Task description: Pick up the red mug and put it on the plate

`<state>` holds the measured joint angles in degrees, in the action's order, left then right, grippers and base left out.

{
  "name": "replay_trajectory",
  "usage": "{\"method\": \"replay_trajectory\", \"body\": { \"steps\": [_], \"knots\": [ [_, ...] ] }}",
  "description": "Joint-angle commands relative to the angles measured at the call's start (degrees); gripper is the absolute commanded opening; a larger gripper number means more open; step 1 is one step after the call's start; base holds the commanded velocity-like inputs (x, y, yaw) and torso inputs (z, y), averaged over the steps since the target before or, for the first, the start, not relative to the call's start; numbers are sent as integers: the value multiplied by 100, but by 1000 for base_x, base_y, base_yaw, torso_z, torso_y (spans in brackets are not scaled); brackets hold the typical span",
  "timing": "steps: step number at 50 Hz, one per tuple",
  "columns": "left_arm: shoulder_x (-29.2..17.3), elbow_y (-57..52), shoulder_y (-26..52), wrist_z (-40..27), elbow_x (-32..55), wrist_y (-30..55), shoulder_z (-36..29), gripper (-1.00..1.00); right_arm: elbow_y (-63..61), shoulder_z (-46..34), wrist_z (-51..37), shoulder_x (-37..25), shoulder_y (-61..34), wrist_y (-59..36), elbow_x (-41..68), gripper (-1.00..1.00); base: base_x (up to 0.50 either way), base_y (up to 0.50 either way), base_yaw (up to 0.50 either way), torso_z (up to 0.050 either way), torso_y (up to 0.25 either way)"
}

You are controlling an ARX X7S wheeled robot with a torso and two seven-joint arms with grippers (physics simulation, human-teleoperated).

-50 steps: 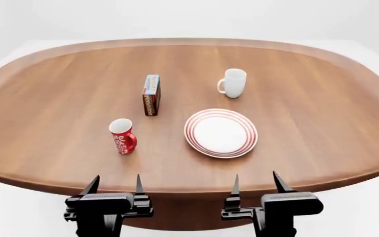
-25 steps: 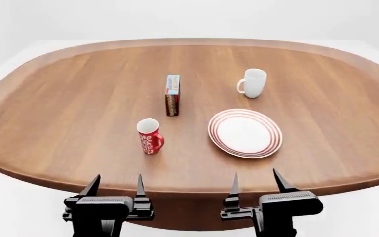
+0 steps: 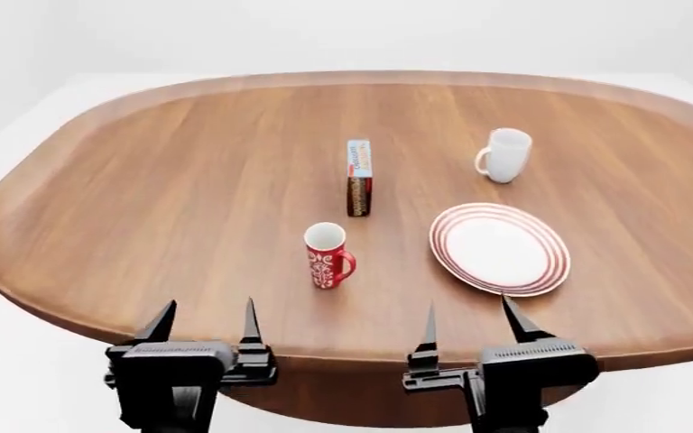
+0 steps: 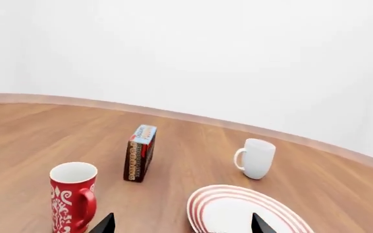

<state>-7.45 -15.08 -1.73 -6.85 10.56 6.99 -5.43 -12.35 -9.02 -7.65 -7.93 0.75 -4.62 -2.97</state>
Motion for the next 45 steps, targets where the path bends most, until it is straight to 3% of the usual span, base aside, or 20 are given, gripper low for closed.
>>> {"method": "replay_trajectory", "body": {
  "steps": [1, 4, 30, 38, 45],
  "knots": [
    [-138, -520, 17, 61, 212, 310, -143, 100, -261, -21, 32, -61, -51, -168, 158, 100, 500, 23, 0, 0, 0],
    [-228, -430, -129, 162, 11, 8, -306, 100, -156, 44, -2, -65, -17, -38, 251, 100, 500, 26, 0, 0, 0],
    [-277, -599, 177, -147, 463, 323, 35, 100, -198, 107, -218, -171, 128, 76, 397, 100, 497, 25, 0, 0, 0],
    [-307, -636, 269, -233, 601, 414, 145, 100, -245, 1, -134, -284, 106, -157, 391, 100, 28, 0, 0, 0, 0],
    [-311, -698, 618, -542, 978, 650, 655, 100, -748, -38, 491, -734, 494, -547, 917, 100, 0, 0, 0, 0, 0]
  ]
}}
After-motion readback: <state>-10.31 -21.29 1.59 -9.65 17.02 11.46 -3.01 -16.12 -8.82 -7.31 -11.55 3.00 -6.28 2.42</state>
